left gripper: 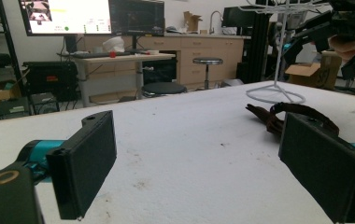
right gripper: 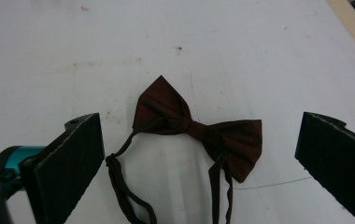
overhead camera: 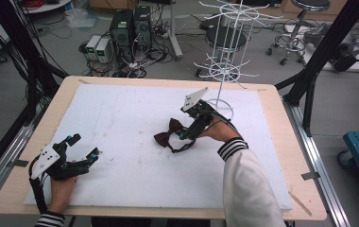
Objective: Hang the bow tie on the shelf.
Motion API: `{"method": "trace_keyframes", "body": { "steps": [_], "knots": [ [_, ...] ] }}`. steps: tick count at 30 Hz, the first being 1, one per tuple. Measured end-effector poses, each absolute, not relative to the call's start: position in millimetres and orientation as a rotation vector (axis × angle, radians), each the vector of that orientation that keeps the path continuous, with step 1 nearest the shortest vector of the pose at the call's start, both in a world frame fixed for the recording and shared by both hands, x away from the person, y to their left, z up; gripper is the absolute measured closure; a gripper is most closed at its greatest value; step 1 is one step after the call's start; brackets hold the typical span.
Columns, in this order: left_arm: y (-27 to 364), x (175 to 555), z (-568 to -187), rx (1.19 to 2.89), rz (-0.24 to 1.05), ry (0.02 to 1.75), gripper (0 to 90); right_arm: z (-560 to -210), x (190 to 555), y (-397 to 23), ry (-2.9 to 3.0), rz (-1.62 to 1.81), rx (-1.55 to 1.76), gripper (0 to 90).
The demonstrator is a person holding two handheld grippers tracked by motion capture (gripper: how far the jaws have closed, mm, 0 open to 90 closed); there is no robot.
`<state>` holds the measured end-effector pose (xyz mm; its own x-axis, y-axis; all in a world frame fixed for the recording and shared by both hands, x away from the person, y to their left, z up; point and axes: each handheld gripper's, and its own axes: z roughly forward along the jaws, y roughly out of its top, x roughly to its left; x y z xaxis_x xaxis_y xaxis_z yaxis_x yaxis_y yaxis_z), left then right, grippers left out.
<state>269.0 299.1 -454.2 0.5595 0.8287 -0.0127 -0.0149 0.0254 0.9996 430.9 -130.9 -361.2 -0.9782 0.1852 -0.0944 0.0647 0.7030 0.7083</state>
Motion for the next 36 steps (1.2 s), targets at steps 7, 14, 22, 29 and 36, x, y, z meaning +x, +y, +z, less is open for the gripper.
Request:
{"method": "trace_keyframes", "body": {
  "steps": [7, 14, 22, 29, 36],
  "knots": [
    [299.5, 269.0, -454.2, 1.407, 0.759, 0.758, 11.7, -354.4, 444.2, -113.8, 2.786, 1.072, 0.144, 0.7],
    [299.7, 269.2, -454.1, 1.407, 0.761, 0.756, 11.7, -355.6, 453.9, -99.0, 2.838, 1.014, 0.060, 0.7],
    [299.7, 269.2, -454.1, 1.407, 0.761, 0.757, 11.7, -365.7, 462.4, -85.9, 2.866, 0.931, 0.021, 0.7],
    [299.7, 269.1, -454.1, 1.407, 0.761, 0.757, 11.7, -379.9, 468.2, -80.2, 2.895, 0.870, 0.010, 0.7],
    [299.7, 269.2, -454.1, 1.406, 0.760, 0.756, 11.7, -394.0, 473.2, -77.4, 2.927, 0.791, -0.011, 0.7]
  ]
}}
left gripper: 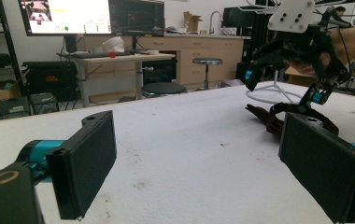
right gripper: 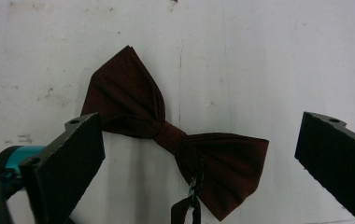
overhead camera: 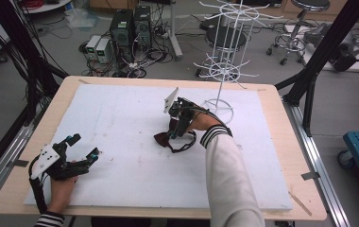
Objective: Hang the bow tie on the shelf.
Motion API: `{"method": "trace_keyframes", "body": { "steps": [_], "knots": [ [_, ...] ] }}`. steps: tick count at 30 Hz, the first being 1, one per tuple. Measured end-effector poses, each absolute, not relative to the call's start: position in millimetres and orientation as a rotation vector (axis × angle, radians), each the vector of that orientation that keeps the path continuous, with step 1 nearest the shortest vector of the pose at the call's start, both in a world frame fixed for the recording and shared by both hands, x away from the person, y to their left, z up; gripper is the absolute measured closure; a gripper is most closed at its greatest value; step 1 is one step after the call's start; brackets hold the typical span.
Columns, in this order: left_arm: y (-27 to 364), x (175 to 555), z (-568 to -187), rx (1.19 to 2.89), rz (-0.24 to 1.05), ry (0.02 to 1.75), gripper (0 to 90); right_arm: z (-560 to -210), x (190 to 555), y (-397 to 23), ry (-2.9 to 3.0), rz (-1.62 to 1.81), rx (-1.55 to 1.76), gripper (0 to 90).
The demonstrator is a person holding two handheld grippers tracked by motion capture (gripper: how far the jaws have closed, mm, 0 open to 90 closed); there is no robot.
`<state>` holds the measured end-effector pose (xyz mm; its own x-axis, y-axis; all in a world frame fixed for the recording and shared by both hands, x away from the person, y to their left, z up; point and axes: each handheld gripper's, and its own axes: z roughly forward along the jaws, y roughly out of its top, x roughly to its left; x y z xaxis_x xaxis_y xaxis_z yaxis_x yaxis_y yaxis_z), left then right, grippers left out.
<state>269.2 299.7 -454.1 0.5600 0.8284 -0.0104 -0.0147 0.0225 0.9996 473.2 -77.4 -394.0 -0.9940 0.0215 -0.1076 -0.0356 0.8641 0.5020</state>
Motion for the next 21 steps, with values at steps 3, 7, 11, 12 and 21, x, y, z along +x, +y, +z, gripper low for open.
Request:
{"method": "trace_keyframes", "body": {
  "steps": [3, 7, 11, 12, 21],
  "knots": [
    [299.7, 269.1, -454.1, 1.407, 0.761, 0.756, 11.7, -398.2, 473.7, -74.8, 2.937, 0.774, -0.038, 2.6],
    [299.7, 269.1, -454.1, 1.407, 0.760, 0.756, 11.7, -403.1, 474.1, -72.5, 2.950, 0.754, -0.067, 3.7],
    [299.7, 269.1, -454.1, 1.407, 0.761, 0.756, 11.7, -407.1, 474.4, -71.1, 2.963, 0.726, -0.082, 3.7],
    [299.7, 269.1, -454.1, 1.407, 0.761, 0.756, 11.7, -407.9, 474.3, -70.8, 2.964, 0.720, -0.083, 4.3],
    [299.3, 268.9, -454.2, 1.405, 0.758, 0.757, 11.7, -412.9, 475.1, -68.2, 2.966, 0.653, -0.113, 16.7]
  ]
}}
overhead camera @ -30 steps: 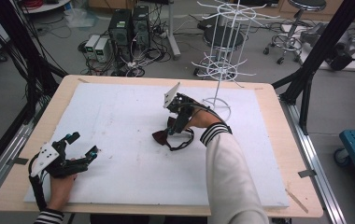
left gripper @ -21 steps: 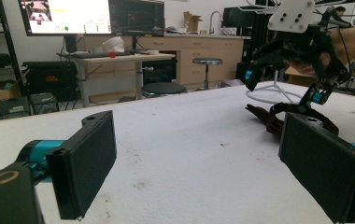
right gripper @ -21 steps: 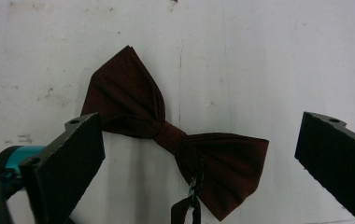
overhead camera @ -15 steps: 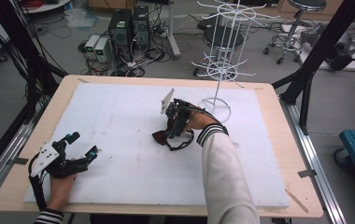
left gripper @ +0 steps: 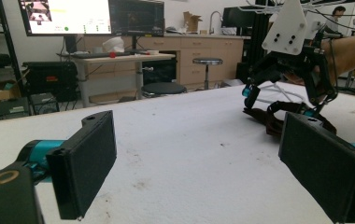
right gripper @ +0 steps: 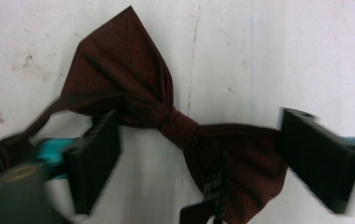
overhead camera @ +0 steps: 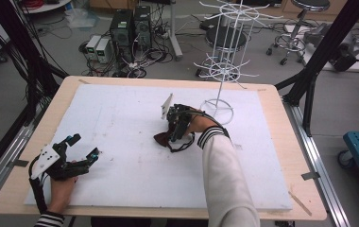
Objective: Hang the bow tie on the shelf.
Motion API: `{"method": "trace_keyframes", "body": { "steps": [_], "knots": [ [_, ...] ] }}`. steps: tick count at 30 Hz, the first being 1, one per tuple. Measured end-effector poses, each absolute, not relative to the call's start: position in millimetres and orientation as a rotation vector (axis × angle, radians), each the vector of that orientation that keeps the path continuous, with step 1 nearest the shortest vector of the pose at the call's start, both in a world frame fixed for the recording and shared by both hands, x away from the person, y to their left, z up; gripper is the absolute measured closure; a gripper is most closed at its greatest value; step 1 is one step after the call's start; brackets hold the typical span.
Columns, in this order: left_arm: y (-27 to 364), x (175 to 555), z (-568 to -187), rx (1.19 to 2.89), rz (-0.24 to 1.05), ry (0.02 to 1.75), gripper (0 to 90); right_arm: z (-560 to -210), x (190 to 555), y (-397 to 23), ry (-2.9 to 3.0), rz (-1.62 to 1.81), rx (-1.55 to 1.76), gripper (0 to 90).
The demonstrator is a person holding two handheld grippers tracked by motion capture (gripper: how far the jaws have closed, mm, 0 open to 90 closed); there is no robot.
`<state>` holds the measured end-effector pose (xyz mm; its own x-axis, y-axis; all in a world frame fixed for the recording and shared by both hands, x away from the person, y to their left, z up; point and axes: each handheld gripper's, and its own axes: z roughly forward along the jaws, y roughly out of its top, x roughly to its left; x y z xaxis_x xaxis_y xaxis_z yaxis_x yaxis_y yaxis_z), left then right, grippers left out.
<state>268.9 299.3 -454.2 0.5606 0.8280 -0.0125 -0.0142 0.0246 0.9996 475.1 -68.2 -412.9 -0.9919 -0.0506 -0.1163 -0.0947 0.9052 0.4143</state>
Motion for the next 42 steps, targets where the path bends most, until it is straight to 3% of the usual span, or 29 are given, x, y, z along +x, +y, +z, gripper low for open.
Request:
{"method": "trace_keyframes", "body": {
  "steps": [2, 6, 12, 13, 14, 15, 16, 18, 33, 42],
  "knots": [
    [299.4, 269.0, -454.2, 1.404, 0.759, 0.757, 11.7, -413.2, 475.4, -67.6, 2.965, 0.653, -0.121, 17.2],
    [299.3, 268.9, -454.2, 1.405, 0.759, 0.756, 11.7, -412.9, 475.4, -68.2, 2.983, 0.636, -0.127, 26.6],
    [299.1, 268.9, -454.3, 1.403, 0.759, 0.756, 11.7, -411.3, 475.3, -68.2, 3.011, 0.596, -0.135, 51.3],
    [299.1, 268.9, -454.3, 1.403, 0.759, 0.756, 11.7, -411.3, 475.3, -68.2, 3.011, 0.596, -0.135, 51.3],
    [298.9, 268.9, -454.4, 1.401, 0.761, 0.756, 11.7, -411.2, 475.9, -68.2, 3.001, 0.575, -0.120, 58.9],
    [298.9, 268.9, -454.4, 1.401, 0.761, 0.756, 11.7, -411.2, 475.9, -68.2, 3.001, 0.575, -0.120, 58.9],
    [298.9, 268.9, -454.3, 1.401, 0.761, 0.756, 11.7, -411.2, 476.3, -67.9, 3.006, 0.573, -0.105, 67.6],
    [299.0, 268.9, -454.3, 1.401, 0.761, 0.755, 11.7, -409.8, 475.4, -67.4, 3.002, 0.551, -0.106, 72.5],
    [299.3, 269.0, -454.3, 1.402, 0.759, 0.756, 11.7, -406.3, 472.2, -66.1, 2.992, 0.536, -0.058, 76.5],
    [298.9, 268.9, -454.3, 1.404, 0.764, 0.752, 11.7, -381.2, 459.5, -78.3, 2.931, 0.708, 0.026, 76.5]
  ]
}}
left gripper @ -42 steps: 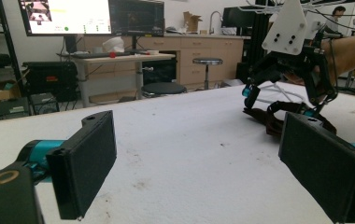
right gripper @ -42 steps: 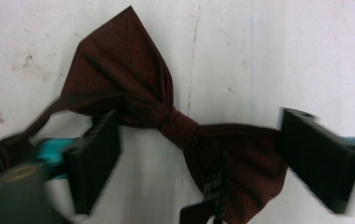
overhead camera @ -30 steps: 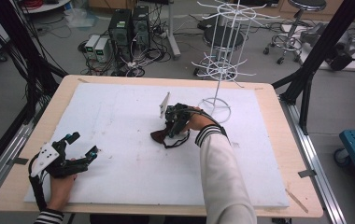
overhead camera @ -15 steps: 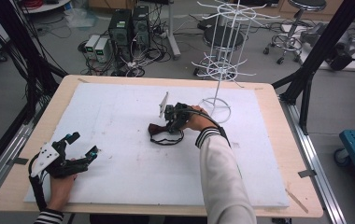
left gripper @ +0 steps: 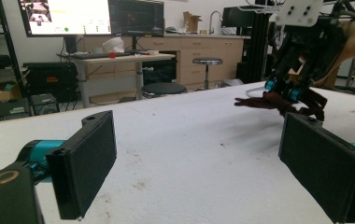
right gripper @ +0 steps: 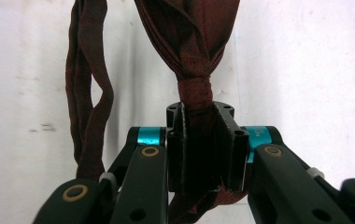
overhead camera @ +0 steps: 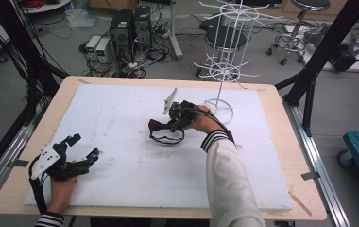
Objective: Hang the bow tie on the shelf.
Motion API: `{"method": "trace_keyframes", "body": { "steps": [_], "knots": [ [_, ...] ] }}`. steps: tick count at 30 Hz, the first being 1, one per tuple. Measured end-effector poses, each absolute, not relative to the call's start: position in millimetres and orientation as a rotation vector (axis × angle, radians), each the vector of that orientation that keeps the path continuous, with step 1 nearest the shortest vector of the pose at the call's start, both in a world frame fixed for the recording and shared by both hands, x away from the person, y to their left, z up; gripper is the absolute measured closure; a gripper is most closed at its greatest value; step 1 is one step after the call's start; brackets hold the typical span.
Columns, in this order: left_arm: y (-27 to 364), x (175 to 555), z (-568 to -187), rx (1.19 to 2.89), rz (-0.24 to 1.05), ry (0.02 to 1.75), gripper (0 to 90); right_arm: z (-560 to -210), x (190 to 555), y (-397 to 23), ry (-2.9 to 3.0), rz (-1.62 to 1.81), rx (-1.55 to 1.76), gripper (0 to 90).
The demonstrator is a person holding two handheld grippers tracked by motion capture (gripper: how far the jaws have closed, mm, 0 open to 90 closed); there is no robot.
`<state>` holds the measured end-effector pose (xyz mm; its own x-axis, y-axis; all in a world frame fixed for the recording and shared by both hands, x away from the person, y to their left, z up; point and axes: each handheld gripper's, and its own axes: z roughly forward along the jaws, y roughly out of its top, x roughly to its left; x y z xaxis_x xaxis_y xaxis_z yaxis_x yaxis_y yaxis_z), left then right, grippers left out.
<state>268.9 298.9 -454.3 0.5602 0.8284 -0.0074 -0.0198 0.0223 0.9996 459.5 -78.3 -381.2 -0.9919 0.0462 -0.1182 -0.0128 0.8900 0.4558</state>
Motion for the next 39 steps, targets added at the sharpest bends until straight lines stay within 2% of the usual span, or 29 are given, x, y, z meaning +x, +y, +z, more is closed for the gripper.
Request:
{"method": "trace_keyframes", "body": {
  "steps": [9, 21, 39],
  "knots": [
    [298.8, 268.9, -454.3, 1.401, 0.761, 0.756, 11.7, -371.1, 445.9, -88.6, 2.888, 0.753, 0.081, 76.5],
    [299.1, 268.9, -454.3, 1.403, 0.760, 0.756, 11.7, -351.5, 422.0, -107.2, 2.728, 1.007, 0.277, 76.3],
    [298.9, 268.9, -454.4, 1.400, 0.761, 0.756, 11.7, -325.7, 390.0, -140.5, 2.528, 1.103, 0.459, 76.3]
  ]
}}
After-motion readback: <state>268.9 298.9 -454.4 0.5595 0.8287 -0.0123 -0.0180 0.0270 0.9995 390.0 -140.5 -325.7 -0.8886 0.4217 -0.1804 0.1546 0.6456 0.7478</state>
